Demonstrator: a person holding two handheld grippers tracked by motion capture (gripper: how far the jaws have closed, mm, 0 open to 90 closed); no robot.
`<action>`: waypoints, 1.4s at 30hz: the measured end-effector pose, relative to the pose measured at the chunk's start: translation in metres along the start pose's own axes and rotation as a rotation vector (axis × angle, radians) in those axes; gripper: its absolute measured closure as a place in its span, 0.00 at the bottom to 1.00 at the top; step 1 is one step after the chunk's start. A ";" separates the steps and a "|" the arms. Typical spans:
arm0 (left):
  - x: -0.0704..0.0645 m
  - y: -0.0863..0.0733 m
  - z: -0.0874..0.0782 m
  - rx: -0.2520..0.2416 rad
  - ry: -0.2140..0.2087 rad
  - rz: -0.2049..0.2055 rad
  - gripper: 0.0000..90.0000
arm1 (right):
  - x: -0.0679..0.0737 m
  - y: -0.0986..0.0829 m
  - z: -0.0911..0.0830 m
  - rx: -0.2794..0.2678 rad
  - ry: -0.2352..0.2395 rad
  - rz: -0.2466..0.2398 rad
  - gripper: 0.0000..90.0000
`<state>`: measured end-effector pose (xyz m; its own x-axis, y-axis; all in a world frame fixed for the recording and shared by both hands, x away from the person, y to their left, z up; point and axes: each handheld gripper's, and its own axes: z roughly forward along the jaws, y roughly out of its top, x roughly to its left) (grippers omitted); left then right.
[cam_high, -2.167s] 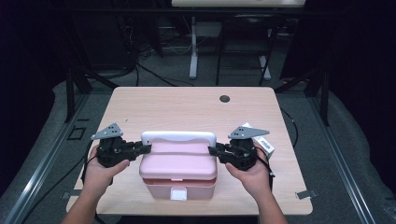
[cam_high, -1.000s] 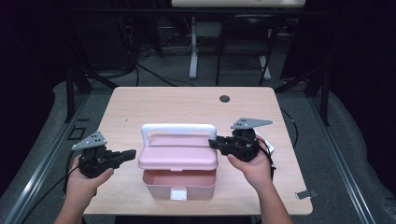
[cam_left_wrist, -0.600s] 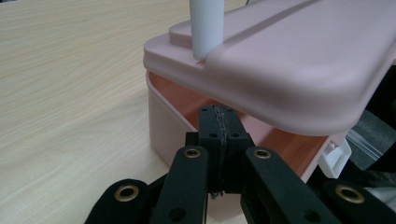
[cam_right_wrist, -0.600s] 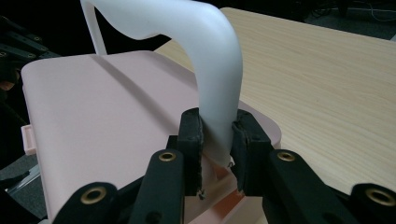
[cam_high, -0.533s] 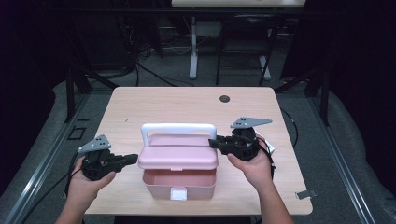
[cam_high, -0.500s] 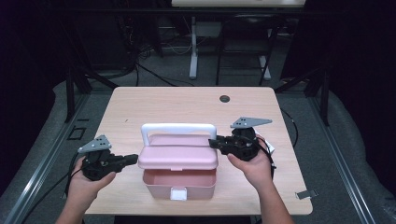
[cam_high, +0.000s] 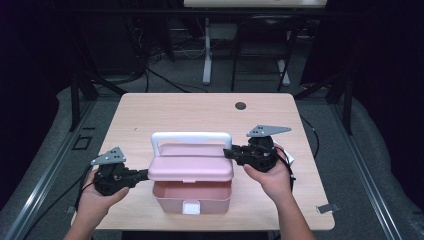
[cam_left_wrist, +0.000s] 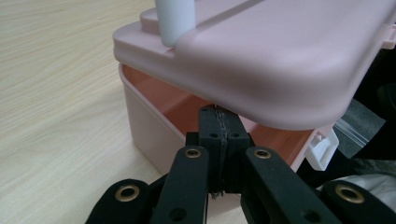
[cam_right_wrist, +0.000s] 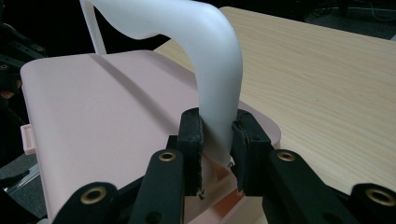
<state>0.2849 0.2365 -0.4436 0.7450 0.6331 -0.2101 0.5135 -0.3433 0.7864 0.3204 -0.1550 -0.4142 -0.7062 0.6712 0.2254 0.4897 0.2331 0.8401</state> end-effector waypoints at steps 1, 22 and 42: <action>-0.001 0.000 0.001 0.002 -0.003 0.004 1.00 | 0.000 0.000 0.000 0.000 0.000 0.000 0.83; -0.018 0.004 0.013 0.031 -0.047 0.056 1.00 | -0.001 -0.002 0.001 -0.002 0.001 0.008 0.82; -0.018 0.014 0.006 -0.010 -0.040 0.077 1.00 | 0.000 -0.007 -0.010 -0.054 -0.093 0.011 0.73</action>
<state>0.2812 0.2155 -0.4322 0.7985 0.5770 -0.1718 0.4502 -0.3827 0.8068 0.3119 -0.1640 -0.4153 -0.6493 0.7364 0.1900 0.4670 0.1889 0.8639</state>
